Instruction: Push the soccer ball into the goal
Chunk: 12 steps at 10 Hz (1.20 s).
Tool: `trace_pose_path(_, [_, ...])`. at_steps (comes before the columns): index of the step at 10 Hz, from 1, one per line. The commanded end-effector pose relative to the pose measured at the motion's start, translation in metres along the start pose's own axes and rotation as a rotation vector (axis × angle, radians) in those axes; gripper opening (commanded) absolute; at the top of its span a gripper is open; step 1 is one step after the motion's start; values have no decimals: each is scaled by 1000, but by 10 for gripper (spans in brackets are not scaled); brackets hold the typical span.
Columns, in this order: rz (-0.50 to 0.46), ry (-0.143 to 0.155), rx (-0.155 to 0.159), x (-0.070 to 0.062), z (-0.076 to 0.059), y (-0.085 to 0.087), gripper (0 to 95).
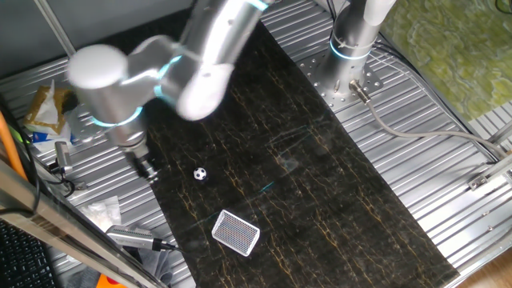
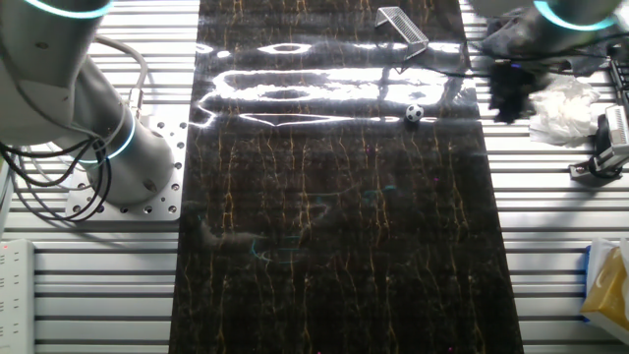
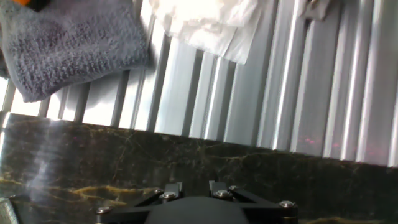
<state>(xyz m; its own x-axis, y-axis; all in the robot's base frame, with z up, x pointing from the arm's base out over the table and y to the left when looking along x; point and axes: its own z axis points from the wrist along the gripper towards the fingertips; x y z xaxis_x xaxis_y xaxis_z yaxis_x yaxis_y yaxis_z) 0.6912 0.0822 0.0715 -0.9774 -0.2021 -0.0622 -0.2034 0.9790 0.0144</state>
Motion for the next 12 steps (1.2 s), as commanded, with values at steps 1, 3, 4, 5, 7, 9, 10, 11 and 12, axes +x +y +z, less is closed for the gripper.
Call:
trace_pose_path(1, [29, 13, -2, -9, 4, 0, 190])
trace_pose_path(3, [43, 5, -7, -9, 4, 0, 190])
trace_pose_path(4, [43, 4, -6, -9, 4, 0, 190])
trace_pose_path(5, [48, 4, -4, -9, 4, 0, 190])
trace_pose_path(7, [59, 4, 5, -9, 4, 0, 190])
trace_pose_path(9, [33, 0, 15, -9, 4, 0, 190])
trace_pose_path(10, [21, 0, 12, -9, 4, 0, 190])
trace_pose_path(11, [12, 2, 4, -9, 4, 0, 190])
trace_pose_path(12, [9, 3, -2, -9, 4, 0, 190])
